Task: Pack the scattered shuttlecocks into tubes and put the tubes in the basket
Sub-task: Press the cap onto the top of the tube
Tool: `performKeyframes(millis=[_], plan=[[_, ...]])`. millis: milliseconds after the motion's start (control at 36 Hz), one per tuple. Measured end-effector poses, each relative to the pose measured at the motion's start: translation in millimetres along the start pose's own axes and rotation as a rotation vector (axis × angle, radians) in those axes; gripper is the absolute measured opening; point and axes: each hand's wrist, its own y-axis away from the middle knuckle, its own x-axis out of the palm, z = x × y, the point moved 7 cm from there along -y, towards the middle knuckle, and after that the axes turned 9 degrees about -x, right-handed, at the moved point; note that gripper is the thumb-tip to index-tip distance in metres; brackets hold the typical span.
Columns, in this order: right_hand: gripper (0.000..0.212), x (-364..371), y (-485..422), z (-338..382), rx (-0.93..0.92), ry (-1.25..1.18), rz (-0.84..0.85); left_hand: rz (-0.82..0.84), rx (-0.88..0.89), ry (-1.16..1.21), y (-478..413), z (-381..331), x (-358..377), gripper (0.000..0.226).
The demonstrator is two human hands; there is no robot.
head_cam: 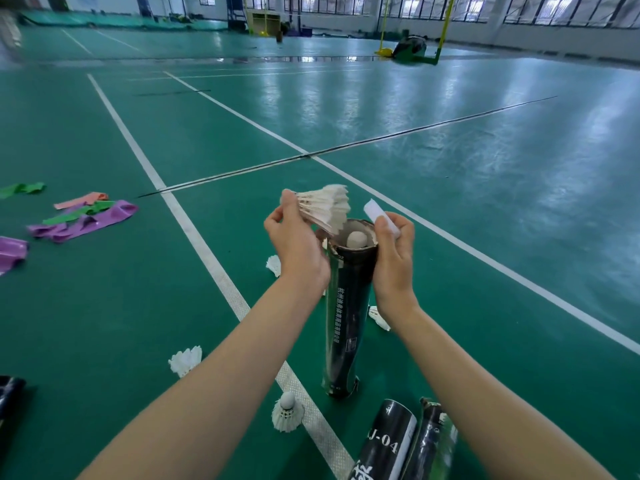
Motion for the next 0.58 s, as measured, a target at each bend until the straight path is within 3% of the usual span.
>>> performKeyframes(millis=[56, 111, 194, 278, 389, 444, 500, 583], plan=[[0.018, -2.3, -0.5, -1.7, 0.010, 0.007, 0.002, -0.088, -0.004, 0.100, -13.0, -10.8, -16.1, 0.023], [0.010, -5.8, -1.9, -3.1, 0.009, -0.004, -0.010, -0.190, 0.019, 0.057, -26.6, -18.6, -38.5, 0.019], [0.007, -11.1, -4.8, -4.0, -0.007, -0.008, -0.030, -0.241, 0.061, -0.484, -36.7, -13.4, -73.2, 0.016], [0.004, -11.7, -6.6, -3.3, -0.024, -0.006, -0.012, -0.082, -0.013, -1.102, -42.3, 23.5, -113.2, 0.023], [0.007, -10.3, -6.5, -3.3, -0.045, -0.007, 0.002, 0.019, -0.171, -1.531, -47.0, 59.1, -162.1, 0.036], [0.004, -11.4, -7.1, -3.6, -0.055, -0.007, -0.003, 0.071, -0.204, -1.629, -46.8, 67.5, -166.9, 0.051], [0.003, -11.7, -8.0, -3.8, -0.062, -0.002, 0.004, 0.102, -0.070, -1.590, -43.4, 63.1, -151.3, 0.055], [0.003, -10.3, -7.4, -1.0, -0.087, 0.013, 0.017, 0.276, 0.206, -1.149, -13.9, 40.2, -98.4, 0.039]])
